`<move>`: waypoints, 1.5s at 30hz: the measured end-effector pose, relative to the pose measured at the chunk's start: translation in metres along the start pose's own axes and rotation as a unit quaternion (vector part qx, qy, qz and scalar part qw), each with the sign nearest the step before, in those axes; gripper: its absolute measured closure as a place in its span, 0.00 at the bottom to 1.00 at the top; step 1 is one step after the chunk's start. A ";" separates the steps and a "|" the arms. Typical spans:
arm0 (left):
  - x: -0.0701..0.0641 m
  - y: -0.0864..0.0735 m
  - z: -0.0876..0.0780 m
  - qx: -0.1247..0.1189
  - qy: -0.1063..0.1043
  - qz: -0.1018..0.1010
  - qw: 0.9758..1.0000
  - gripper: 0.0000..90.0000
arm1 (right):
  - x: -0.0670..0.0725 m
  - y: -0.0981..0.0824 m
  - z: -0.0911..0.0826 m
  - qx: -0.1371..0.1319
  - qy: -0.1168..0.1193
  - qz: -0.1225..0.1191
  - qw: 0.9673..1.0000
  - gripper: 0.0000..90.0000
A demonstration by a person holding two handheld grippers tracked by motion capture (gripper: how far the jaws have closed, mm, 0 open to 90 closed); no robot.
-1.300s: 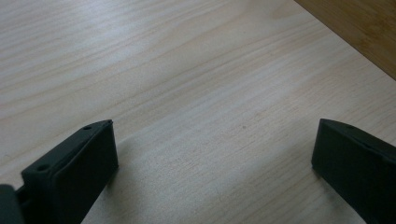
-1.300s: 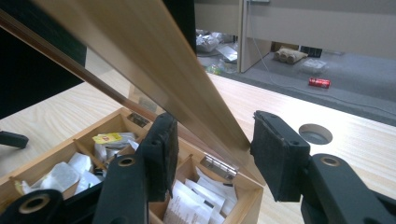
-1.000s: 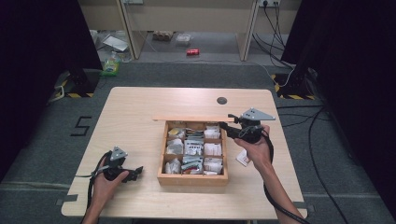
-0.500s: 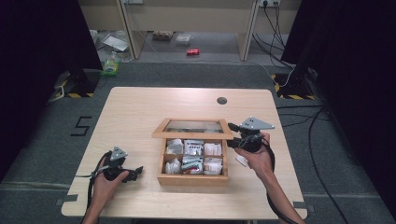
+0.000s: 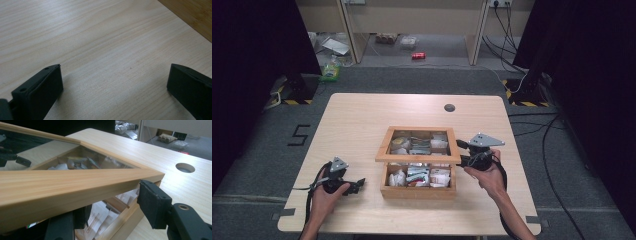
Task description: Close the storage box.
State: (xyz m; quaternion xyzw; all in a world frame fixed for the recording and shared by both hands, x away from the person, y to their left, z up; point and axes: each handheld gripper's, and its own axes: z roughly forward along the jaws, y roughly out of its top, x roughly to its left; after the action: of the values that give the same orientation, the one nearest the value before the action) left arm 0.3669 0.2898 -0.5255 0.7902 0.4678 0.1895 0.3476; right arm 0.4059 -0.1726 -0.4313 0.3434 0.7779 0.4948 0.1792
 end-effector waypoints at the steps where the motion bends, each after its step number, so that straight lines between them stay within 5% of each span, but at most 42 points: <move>1: 0.000 0.000 0.000 0.000 0.000 0.000 1.000 0.00 | 0.001 -0.001 0.000 0.001 0.000 0.000 1.000 0.51; 22: 0.000 0.000 0.000 0.000 0.000 0.000 1.000 0.00 | 0.010 -0.016 -0.009 0.008 0.006 0.002 1.000 0.50; 33: 0.000 0.000 0.000 0.000 0.001 -0.001 1.000 0.00 | 0.011 -0.024 -0.014 0.008 -0.004 0.013 1.000 0.50; 45: 0.000 0.000 0.000 -0.001 0.001 0.000 1.000 0.00 | 0.015 -0.028 -0.018 0.012 -0.029 -0.006 0.999 0.50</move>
State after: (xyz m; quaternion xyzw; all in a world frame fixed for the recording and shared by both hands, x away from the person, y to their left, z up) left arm 0.3664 0.2897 -0.5255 0.7896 0.4684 0.1905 0.3475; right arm 0.3741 -0.1810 -0.4476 0.3553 0.7804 0.4740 0.2003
